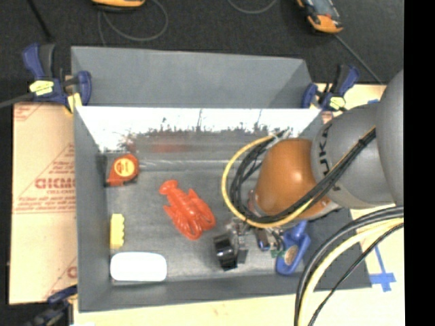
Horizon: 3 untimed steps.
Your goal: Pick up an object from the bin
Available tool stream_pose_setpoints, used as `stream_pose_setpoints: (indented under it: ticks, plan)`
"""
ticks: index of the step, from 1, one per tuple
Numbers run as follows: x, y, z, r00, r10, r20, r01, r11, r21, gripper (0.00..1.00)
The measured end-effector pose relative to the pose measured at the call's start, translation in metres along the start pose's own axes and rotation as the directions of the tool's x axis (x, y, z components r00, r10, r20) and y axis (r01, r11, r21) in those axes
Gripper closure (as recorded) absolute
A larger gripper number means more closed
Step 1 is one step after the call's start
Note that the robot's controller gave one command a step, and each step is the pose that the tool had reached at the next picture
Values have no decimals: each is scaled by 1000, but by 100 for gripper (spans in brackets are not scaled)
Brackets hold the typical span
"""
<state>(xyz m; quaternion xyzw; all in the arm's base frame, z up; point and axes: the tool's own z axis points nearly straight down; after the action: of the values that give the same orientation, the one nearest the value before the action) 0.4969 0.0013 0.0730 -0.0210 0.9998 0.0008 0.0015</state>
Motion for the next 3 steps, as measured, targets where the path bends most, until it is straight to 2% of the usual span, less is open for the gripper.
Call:
stream_pose_setpoints:
  ticks: [2,3]
  plan:
    - [8,33,2,1000,-23,-2,23,1000,0,100]
    - [6,24,0,1000,-20,0,20,1000,1,100]
